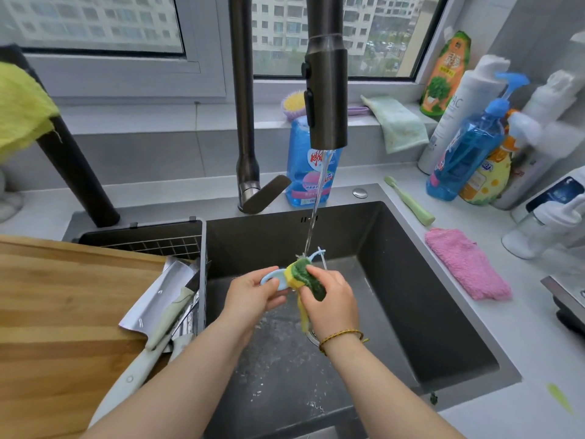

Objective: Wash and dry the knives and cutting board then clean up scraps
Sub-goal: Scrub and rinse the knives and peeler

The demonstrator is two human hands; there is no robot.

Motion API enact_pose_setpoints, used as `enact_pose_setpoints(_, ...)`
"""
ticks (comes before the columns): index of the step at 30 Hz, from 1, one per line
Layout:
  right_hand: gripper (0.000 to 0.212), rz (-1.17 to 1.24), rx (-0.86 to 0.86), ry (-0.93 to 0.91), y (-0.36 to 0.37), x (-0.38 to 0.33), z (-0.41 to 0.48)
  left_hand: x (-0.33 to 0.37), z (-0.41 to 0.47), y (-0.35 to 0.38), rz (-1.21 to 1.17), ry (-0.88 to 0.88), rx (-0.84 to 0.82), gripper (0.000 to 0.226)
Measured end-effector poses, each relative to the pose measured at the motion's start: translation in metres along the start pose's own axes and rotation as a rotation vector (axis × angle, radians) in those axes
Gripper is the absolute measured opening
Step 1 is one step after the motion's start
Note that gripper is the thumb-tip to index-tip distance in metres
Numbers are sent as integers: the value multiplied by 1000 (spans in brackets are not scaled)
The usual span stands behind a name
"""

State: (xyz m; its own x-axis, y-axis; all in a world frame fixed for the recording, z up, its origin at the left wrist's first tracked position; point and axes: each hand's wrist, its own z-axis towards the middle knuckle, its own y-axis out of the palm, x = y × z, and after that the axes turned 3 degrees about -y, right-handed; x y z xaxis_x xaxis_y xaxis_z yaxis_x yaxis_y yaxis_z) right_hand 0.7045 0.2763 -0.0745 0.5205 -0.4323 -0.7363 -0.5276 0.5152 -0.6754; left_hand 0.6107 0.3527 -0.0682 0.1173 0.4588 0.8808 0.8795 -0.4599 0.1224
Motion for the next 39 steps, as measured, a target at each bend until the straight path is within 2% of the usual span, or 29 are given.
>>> enact_pose_setpoints(3,36,-116,31,77,-2,-6,6,-3,-1,5,-29,-2,36,28)
enact_pose_setpoints(8,34,-240,-80,-127,4,-13,0,-2,-2,6,-107,3,40,25)
enact_pose_setpoints(14,32,-268,-26,0,-6,-4,9,-2,-6,10,-112,11,53,30)
enact_pose_setpoints(16,25,-275,67,-162,1,-12,1,1,-5,9,-144,11,41,31)
enact_pose_setpoints(18,22,-295,89,-237,3,-12,-3,2,-5,8,-164,12,33,32)
enact_pose_setpoints(20,27,-235,5,-78,-4,-8,5,2,-8,9,-134,24,21,33)
enact_pose_setpoints(22,31,-154,20,59,-10,-1,12,2,-11,12,-103,49,16,33)
enact_pose_setpoints(27,31,-74,-35,-91,0,-10,-2,4,-10,7,-129,59,2,35)
enact_pose_setpoints(32,28,11,98,91,-7,-4,14,0,-16,12,-120,66,-9,36)
enact_pose_setpoints(37,30,-51,-9,-111,3,-5,-1,1,-12,6,-179,19,-20,31)
enact_pose_setpoints(39,30,-23,27,-40,0,-2,5,0,-14,8,-140,27,-23,32)
